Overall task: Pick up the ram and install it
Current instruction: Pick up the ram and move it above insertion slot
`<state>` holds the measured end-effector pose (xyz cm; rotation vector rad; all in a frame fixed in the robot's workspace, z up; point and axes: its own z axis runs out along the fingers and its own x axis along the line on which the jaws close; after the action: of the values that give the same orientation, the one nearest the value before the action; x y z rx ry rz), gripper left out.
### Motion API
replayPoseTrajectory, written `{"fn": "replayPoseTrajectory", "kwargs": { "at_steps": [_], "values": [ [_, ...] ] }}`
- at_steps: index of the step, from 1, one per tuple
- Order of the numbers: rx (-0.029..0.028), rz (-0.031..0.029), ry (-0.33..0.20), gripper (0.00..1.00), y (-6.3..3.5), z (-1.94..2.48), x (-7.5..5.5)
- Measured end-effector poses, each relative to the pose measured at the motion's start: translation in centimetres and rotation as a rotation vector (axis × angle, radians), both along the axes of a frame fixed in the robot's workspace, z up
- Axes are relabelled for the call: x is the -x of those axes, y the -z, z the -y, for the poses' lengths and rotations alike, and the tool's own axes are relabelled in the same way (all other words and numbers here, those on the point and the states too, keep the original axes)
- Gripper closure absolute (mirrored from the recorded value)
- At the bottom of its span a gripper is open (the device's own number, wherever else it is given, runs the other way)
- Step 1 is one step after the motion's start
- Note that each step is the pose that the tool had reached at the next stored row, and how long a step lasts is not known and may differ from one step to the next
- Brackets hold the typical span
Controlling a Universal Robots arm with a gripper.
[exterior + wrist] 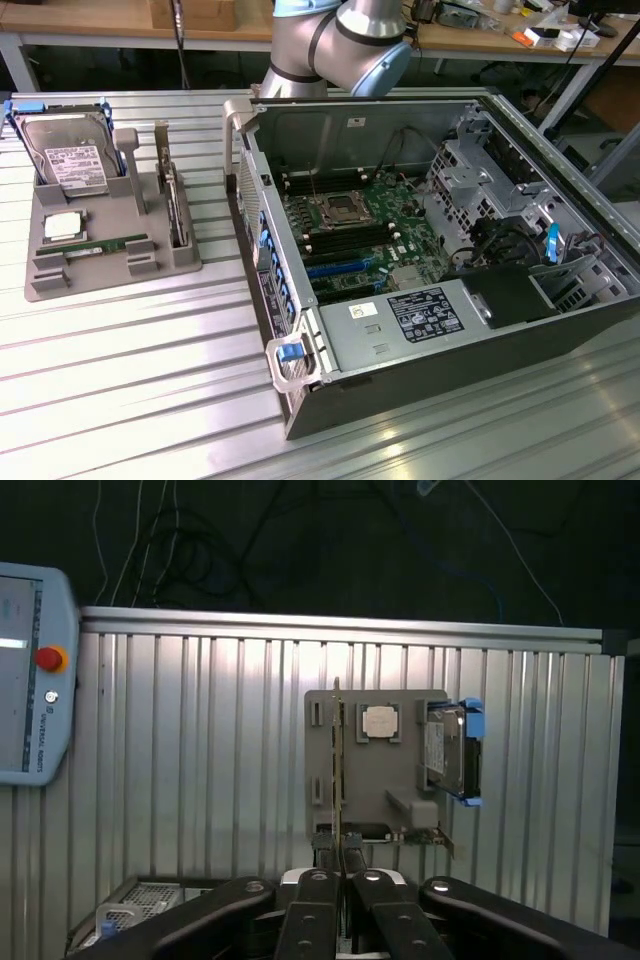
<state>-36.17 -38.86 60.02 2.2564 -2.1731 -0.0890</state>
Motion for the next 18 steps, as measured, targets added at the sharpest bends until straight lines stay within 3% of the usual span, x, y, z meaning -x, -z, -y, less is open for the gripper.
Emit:
{"fn": "replayPoseTrajectory", "kwargs": {
  "at_steps": [4,10,14,16,18],
  "values": [
    [0.0,0.0,0.0,0.88,-1.14,0.0,0.0],
    [0.0,0.0,0.0,0.88,-3.86,0.0,0.0],
    [0.0,-0.0001,0.0,0.88,-3.91,0.0,0.0],
    [-0.0002,-0.0063,0.0,0.88,-3.6,0.02,-0.2],
    [-0.0002,-0.019,0.0,0.88,-3.08,0.04,-1.6]
  ]
}}
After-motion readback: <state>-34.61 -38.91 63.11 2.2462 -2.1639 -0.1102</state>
